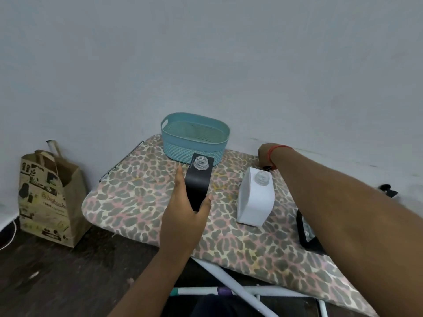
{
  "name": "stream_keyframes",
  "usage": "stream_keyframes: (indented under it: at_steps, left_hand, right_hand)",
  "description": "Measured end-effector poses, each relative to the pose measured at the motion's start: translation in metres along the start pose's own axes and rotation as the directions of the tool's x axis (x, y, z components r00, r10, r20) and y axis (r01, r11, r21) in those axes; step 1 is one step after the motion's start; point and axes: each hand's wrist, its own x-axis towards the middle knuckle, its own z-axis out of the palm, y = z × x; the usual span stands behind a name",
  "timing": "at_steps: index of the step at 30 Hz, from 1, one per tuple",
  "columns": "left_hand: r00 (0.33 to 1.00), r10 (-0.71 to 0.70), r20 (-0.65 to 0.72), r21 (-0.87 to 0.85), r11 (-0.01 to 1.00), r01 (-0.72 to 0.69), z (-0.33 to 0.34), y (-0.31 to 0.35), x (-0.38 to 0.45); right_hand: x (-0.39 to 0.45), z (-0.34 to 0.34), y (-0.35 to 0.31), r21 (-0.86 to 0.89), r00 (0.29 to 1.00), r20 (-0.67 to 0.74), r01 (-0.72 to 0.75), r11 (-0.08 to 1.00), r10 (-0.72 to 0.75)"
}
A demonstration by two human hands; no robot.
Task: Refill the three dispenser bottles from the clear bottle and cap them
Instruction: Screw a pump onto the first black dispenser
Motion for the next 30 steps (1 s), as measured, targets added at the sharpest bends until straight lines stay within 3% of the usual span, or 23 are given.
stream_keyframes:
  at_steps: [4, 8, 11, 15, 19, 21, 26, 30]
  left_hand:
    - [1.000, -0.015, 0.013, 0.021, 1.000, 0.015, 0.001, 0.001, -0.002]
    - [1.000, -0.028, 0.004, 0.014, 1.000, 0.028, -0.001, 0.002, -0.005]
    - [0.999, -0.042, 0.002, 0.024, 0.999, 0.042, -0.002, 0.003, -0.006]
    - [0.998, -0.069, -0.007, 0.023, 0.997, 0.069, -0.004, 0.005, -0.006]
    - [0.996, -0.089, 0.001, 0.020, 0.996, 0.089, -0.005, 0.006, -0.005]
    - [0.996, -0.084, 0.005, 0.012, 0.996, 0.084, -0.005, 0.006, -0.005]
    - [0.998, -0.069, 0.006, 0.020, 0.997, 0.069, -0.005, 0.004, -0.005]
    - [0.998, -0.057, 0.005, 0.032, 0.998, 0.056, -0.004, 0.002, -0.004]
  right_hand:
    - [-0.010, -0.001, 0.002, 0.002, 0.997, -0.072, 0.011, 1.000, -0.011]
    - [-0.023, -0.013, 0.014, 0.295, 0.969, -0.246, 0.046, 0.954, 0.029]
    - [-0.041, -0.033, 0.019, 0.492, 0.883, -0.456, 0.152, 0.857, 0.106]
    - [-0.082, -0.059, 0.010, 0.685, 0.726, -0.642, 0.398, 0.610, 0.247]
    - [-0.125, -0.069, -0.018, 0.760, 0.698, -0.649, 0.574, 0.306, 0.303]
    - [-0.141, -0.068, -0.034, 0.749, 0.683, -0.661, 0.627, 0.215, 0.312]
    - [-0.166, -0.059, -0.068, 0.693, 0.635, -0.715, 0.698, 0.181, 0.292]
    - [-0.175, -0.053, -0.083, 0.646, 0.595, -0.763, 0.715, 0.269, 0.251]
